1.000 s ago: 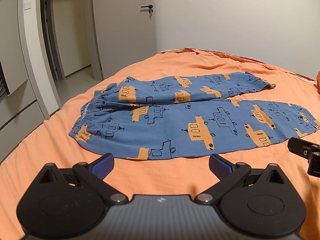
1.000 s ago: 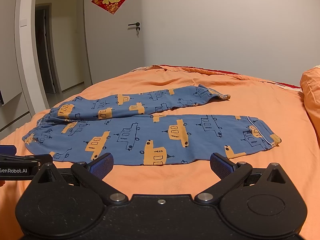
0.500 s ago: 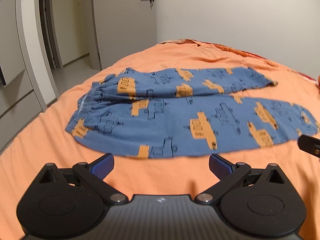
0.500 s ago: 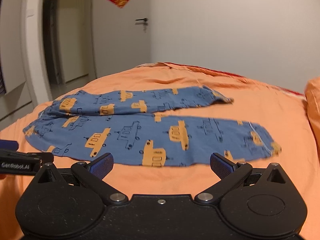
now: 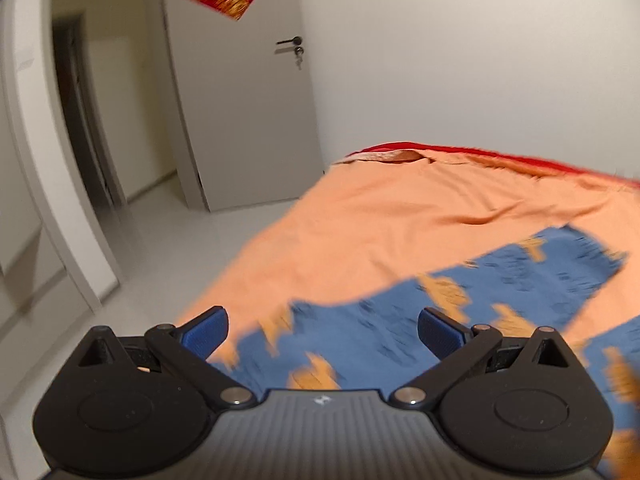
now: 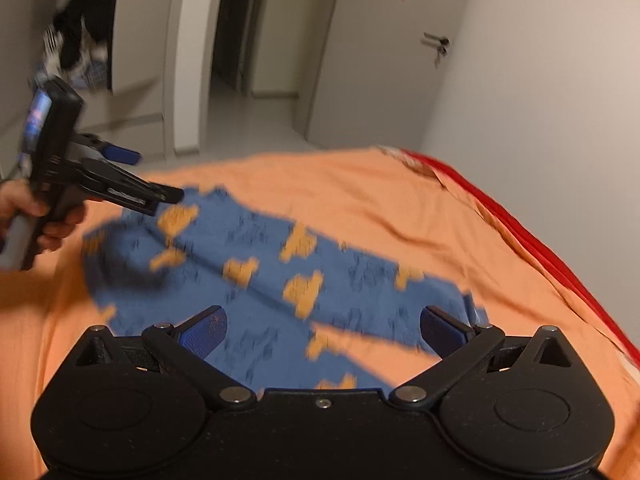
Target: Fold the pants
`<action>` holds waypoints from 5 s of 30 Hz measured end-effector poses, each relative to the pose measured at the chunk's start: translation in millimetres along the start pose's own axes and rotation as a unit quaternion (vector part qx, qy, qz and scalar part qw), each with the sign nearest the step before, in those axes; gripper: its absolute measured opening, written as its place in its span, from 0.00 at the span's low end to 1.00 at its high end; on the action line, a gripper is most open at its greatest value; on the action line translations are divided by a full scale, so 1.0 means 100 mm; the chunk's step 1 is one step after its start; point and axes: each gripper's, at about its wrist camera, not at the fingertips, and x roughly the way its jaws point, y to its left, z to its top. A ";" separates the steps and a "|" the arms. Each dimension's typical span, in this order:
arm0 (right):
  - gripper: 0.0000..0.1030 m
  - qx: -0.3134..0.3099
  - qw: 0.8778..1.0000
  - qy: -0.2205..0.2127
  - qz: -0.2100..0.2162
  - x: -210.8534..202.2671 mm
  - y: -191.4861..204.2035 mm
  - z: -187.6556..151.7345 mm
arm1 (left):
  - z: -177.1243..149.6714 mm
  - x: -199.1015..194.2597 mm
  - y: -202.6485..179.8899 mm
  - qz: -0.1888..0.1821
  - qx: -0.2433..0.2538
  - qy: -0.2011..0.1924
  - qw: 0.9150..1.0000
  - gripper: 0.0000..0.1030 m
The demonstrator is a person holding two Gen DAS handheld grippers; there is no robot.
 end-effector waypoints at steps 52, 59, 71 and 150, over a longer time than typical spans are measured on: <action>0.00 -0.112 0.993 -0.025 -0.007 3.27 -0.44 0.73 | 0.63 1.64 0.17 -0.026 0.114 0.144 0.983 0.03; 0.00 -0.113 0.992 0.054 -0.012 3.91 -0.29 0.54 | 0.47 2.01 0.55 -0.038 0.058 0.175 0.982 0.61; 0.52 -0.053 0.998 0.023 0.036 3.86 -0.48 0.61 | 0.21 1.89 1.04 -0.112 0.012 0.232 0.966 0.61; 0.02 -0.086 0.992 0.051 0.080 3.77 0.05 0.80 | 0.51 1.79 0.41 -0.073 0.126 0.217 0.965 0.01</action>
